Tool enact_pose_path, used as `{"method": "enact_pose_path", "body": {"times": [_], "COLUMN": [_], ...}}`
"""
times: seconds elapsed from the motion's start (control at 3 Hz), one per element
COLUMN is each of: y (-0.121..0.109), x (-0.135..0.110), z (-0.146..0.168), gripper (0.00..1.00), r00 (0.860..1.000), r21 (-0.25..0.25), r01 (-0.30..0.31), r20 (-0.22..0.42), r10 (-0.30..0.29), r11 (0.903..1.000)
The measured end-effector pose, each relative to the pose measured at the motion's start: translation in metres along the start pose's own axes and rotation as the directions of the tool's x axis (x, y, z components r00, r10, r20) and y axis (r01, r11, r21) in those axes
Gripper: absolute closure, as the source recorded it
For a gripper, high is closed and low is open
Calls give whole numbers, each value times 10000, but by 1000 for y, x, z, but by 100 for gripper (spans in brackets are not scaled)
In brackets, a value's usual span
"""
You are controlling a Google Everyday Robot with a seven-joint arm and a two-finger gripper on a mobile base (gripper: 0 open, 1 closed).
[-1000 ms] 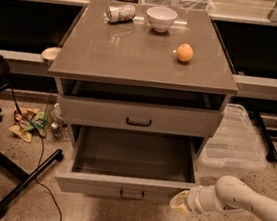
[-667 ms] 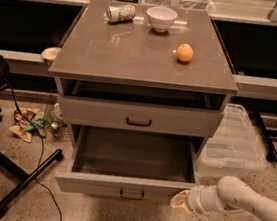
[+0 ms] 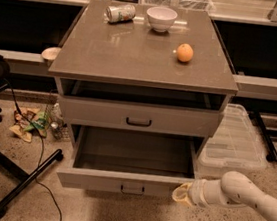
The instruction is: Close middle drawer
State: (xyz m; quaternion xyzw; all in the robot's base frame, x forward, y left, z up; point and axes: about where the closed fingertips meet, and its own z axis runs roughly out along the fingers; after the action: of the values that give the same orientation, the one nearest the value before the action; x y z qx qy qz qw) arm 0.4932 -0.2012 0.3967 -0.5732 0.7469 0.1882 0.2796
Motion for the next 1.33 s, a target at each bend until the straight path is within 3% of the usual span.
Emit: {"method": "enact_pose_path", "body": {"times": [0.67, 1.0, 1.33], "y": [-23, -35, -41], "x": [0, 2, 2], "z": [2, 5, 6], "gripper": [35, 4, 0], "r00": [9988, 9988, 9988], "r21": [104, 180, 215], "r01": [435, 427, 416], "r20": [202, 242, 260], "r10": [-437, -431, -422], "r11": [9990, 9989, 9989]}}
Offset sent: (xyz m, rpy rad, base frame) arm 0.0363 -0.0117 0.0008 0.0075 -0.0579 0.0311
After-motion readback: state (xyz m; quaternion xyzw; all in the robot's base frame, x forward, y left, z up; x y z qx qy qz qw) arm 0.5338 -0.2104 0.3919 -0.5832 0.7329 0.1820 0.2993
